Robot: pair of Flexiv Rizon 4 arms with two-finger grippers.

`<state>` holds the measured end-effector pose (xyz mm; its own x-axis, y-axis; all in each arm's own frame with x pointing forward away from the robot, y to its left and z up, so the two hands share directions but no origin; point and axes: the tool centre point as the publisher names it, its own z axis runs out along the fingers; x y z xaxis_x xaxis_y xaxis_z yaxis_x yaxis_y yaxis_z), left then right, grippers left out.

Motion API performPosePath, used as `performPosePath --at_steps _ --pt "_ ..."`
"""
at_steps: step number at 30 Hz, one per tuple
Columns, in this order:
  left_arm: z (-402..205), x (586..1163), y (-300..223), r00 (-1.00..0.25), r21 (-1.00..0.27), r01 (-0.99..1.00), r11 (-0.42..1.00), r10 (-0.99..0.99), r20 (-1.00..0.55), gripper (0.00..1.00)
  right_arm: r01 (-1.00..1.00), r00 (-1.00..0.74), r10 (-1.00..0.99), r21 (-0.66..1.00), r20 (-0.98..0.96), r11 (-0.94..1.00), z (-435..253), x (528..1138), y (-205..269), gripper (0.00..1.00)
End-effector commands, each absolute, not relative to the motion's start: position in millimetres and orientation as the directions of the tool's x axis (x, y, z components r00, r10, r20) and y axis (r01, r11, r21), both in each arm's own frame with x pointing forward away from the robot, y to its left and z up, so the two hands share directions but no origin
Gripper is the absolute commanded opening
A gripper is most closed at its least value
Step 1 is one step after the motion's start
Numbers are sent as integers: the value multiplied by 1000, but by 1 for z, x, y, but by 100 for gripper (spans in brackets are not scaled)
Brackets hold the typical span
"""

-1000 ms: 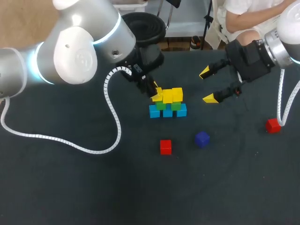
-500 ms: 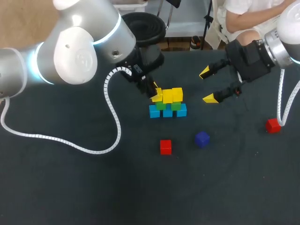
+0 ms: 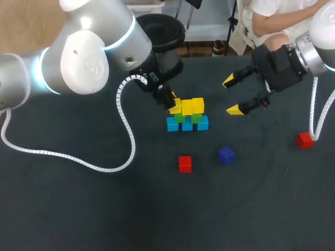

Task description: Place the blue cubes, place green cubes on the blue cubes, place the yellow cubes on the green cubes, then place the red cubes on the yellow cubes, and place purple cube on the red cubes.

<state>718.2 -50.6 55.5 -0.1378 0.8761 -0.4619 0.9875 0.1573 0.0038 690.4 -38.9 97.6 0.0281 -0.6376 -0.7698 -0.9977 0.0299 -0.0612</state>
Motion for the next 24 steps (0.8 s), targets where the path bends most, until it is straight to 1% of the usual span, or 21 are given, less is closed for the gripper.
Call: performPosePath --at_steps 1,17,19,21,22,24 --pt "56 720 -52 -139 5 987 159 876 -461 0 -998 30 -636 -63 -771 30 97 690 -39 100" --pt "54 720 -52 -142 0 987 160 875 -462 0 -998 30 -636 -63 -771 30 97 690 -39 100" --pt "54 720 -52 -145 0 986 164 874 -463 14 -998 30 -636 -63 -771 30 97 690 -39 100" --pt "55 720 -52 -146 0 986 165 874 -463 30 -998 30 -636 -63 -771 30 97 690 -39 100" --pt "55 720 -52 -147 0 986 165 874 -464 36 -998 30 -636 -63 -771 30 97 690 -39 100" --pt "54 720 -53 -148 -2 986 166 873 -464 39 -998 30 -636 -63 -771 30 97 690 -39 100"
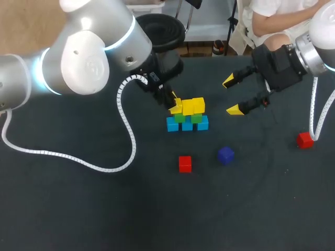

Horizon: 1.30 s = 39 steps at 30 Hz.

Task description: Place the blue cubes, place green cubes on the blue cubes, place the yellow cubes on the green cubes, then place the red cubes on the yellow cubes, and place purple cube on the red cubes.

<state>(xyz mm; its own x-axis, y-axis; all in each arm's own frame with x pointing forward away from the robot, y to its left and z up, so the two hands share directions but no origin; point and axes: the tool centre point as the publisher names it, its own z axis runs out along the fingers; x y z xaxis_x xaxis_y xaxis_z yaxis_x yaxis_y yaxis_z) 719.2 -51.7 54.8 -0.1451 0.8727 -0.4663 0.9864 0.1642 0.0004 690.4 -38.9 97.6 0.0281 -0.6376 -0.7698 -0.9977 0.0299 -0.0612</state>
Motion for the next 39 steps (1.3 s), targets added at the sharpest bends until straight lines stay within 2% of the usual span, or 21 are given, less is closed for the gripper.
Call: performPosePath --at_steps 1,3,6,8,10,11,12,13,14,15,21,25,30,31,32,39 --pt "54 720 -53 -148 -2 986 166 873 -464 40 -998 30 -636 -63 -771 30 97 690 -39 100" --pt "54 720 -53 -150 -4 986 167 872 -465 44 -998 30 -636 -63 -771 30 97 690 -39 100" --pt "54 720 -53 -150 -4 986 167 872 -466 44 -998 30 -636 -63 -771 30 97 690 -39 100" --pt "54 720 -53 -149 -5 986 166 873 -465 47 -998 30 -636 -63 -771 30 97 690 -39 100" --pt "54 720 -53 -150 -5 986 167 872 -465 60 -998 30 -636 -63 -771 30 97 690 -39 100" --pt "54 720 -53 -151 -5 986 169 872 -465 72 -998 30 -636 -63 -771 30 97 690 -39 100" --pt "55 719 -52 -152 -4 985 170 871 -466 75 -998 30 -636 -63 -771 30 97 690 -39 100" --pt "56 719 -52 -153 -3 985 172 870 -469 89 -998 30 -636 -63 -771 30 97 690 -39 100" --pt "57 719 -51 -155 2 984 178 864 -478 97 -998 30 -636 -63 -771 30 97 690 -39 100" --pt "60 719 -51 -154 7 984 180 859 -489 100 -998 30 -636 -63 -771 30 97 690 -39 100" --pt "78 721 -44 -152 50 975 217 814 -560 100 -998 30 -636 -63 -771 30 97 690 -39 100" --pt "91 725 -34 -154 25 974 226 737 -659 100 -998 30 -636 -63 -771 30 97 690 -39 100" --pt "89 734 -19 -184 18 965 260 727 -661 100 -998 30 -636 -63 -771 30 97 690 -39 100" --pt "87 735 -16 -195 7 965 263 731 -654 18 -998 30 -636 -63 -771 30 97 690 -39 100" --pt "83 737 -15 -198 7 965 264 742 -640 0 -998 30 -636 -63 -771 30 97 690 -39 100" --pt "67 740 -13 -243 -21 958 285 774 -585 0 -998 30 -636 -63 -771 30 97 690 -39 100"
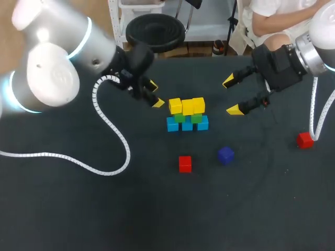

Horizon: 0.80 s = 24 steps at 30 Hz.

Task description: Place the blue cubes, place green cubes on the blue cubes, place the yellow cubes on the green cubes, then place the red cubes on the yellow cubes, and place purple cube on the red cubes.

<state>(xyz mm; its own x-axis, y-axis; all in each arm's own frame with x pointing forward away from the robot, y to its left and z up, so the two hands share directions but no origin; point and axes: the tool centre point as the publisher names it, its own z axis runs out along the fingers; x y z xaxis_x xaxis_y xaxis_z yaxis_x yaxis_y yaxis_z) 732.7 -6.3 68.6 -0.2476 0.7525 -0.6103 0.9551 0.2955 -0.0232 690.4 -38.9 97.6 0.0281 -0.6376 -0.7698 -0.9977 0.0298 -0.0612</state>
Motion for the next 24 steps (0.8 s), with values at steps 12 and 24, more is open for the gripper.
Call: performPosePath --at_steps 12,24 --pt "61 734 -16 -226 -7 963 268 798 -558 0 -998 30 -636 -63 -771 30 97 690 -39 100" --pt "62 725 -22 -207 -8 971 240 817 -539 0 -998 30 -636 -63 -771 30 97 690 -39 100"
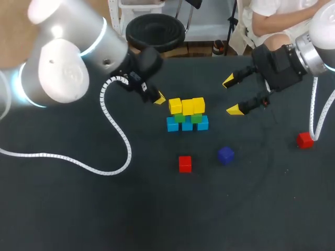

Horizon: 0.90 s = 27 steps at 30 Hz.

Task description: Place the blue cubes, place green cubes on the blue cubes, place the yellow cubes on the green cubes, then place the red cubes on the yellow cubes, and place purple cube on the red cubes.

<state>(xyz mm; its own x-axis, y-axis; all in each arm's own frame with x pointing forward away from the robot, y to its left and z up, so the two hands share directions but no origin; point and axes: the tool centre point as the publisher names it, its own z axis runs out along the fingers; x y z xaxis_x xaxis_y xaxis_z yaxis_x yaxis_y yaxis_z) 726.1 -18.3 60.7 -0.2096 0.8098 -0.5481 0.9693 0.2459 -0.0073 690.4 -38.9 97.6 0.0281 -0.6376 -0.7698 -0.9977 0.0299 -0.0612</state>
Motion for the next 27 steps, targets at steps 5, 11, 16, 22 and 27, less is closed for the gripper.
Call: performPosePath --at_steps 5,11,16,22,27 --pt "61 722 -28 -199 -16 974 225 821 -536 0 -998 30 -636 -63 -771 30 97 690 -39 100" --pt "61 722 -33 -190 -19 977 214 823 -536 0 -998 30 -636 -63 -771 30 97 690 -39 100" --pt "61 723 -34 -186 -19 978 209 825 -534 0 -998 30 -636 -63 -771 30 97 690 -39 100" --pt "64 723 -30 -189 -15 977 214 825 -533 0 -998 30 -636 -63 -771 30 97 690 -39 100" --pt "68 722 -23 -202 -3 972 237 819 -537 0 -998 30 -636 -63 -771 30 97 690 -39 100"
